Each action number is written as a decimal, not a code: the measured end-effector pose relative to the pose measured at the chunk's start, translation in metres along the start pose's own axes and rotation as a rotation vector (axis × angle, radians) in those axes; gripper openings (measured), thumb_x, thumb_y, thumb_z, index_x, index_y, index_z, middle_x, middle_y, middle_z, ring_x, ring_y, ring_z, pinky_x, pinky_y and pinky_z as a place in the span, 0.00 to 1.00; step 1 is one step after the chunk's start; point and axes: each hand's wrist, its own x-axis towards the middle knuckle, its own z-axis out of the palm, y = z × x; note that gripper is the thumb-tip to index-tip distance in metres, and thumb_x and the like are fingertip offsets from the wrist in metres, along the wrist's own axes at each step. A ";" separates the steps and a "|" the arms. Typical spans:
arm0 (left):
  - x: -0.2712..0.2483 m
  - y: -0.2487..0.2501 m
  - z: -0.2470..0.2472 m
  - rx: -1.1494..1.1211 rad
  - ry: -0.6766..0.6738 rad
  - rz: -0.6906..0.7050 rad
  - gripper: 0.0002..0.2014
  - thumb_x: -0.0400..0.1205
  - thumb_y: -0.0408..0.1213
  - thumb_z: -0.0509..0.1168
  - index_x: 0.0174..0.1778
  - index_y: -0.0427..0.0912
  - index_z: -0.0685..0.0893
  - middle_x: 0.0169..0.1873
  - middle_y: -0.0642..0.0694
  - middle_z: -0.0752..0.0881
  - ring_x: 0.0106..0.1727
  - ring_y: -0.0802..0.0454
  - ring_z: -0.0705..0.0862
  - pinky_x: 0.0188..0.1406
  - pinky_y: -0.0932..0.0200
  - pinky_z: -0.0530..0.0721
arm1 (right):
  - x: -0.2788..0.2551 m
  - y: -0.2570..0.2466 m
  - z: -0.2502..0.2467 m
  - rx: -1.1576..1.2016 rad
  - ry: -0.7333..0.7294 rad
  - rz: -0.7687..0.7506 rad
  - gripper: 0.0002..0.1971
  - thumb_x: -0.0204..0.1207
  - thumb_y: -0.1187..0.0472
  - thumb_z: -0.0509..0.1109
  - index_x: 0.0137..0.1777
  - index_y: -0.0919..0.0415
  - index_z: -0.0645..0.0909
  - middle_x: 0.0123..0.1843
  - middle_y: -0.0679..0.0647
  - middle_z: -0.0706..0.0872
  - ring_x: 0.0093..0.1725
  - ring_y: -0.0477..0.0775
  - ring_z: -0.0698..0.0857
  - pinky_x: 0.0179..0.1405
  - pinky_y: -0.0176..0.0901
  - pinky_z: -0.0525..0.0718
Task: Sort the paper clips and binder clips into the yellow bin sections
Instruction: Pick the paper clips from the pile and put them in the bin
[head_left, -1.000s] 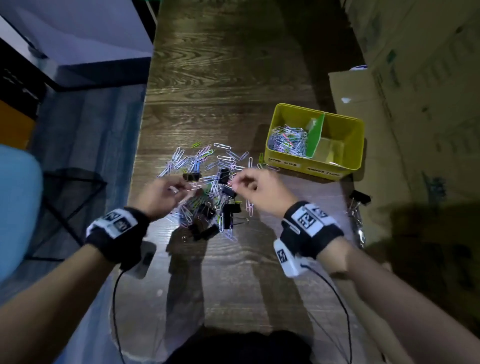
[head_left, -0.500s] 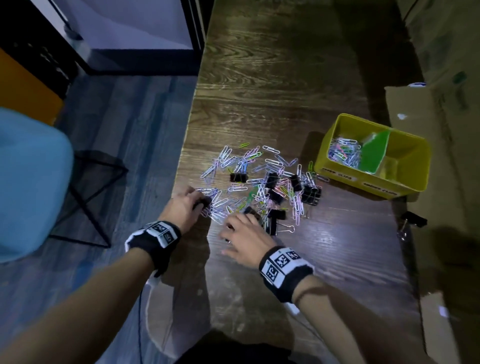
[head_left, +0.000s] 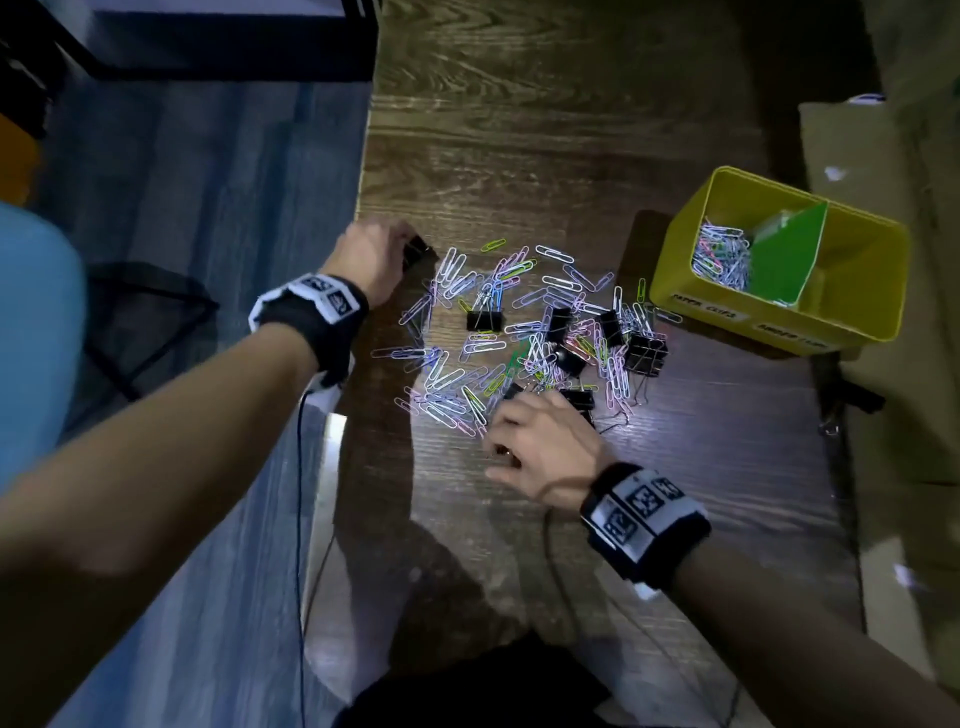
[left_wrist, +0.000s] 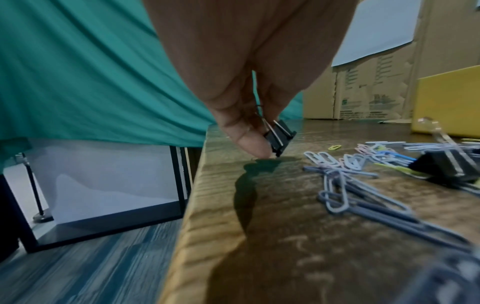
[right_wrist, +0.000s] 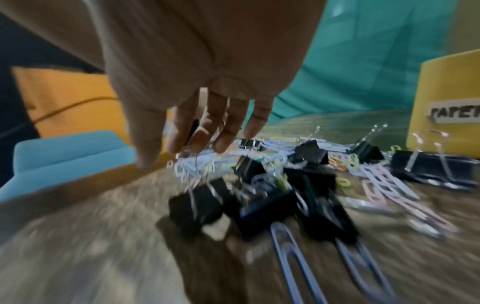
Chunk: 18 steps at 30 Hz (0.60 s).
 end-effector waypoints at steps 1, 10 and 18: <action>0.006 0.002 0.001 0.005 -0.031 0.012 0.15 0.82 0.29 0.56 0.61 0.39 0.82 0.57 0.32 0.84 0.58 0.35 0.82 0.58 0.48 0.80 | 0.009 -0.001 -0.008 0.011 -0.019 -0.024 0.12 0.69 0.46 0.74 0.47 0.52 0.86 0.50 0.51 0.85 0.54 0.56 0.80 0.54 0.51 0.72; -0.007 0.011 0.030 0.128 -0.013 0.478 0.14 0.81 0.32 0.57 0.60 0.36 0.82 0.56 0.33 0.81 0.55 0.33 0.80 0.50 0.37 0.82 | 0.086 0.024 -0.043 0.008 0.134 0.310 0.28 0.73 0.69 0.67 0.74 0.52 0.72 0.81 0.61 0.61 0.75 0.63 0.64 0.73 0.59 0.69; -0.041 0.009 0.056 0.233 -0.360 0.297 0.25 0.87 0.41 0.50 0.81 0.47 0.55 0.82 0.40 0.53 0.82 0.37 0.47 0.79 0.35 0.49 | 0.079 0.042 -0.039 0.162 0.229 0.393 0.08 0.80 0.63 0.64 0.51 0.57 0.86 0.52 0.58 0.87 0.52 0.61 0.84 0.54 0.52 0.83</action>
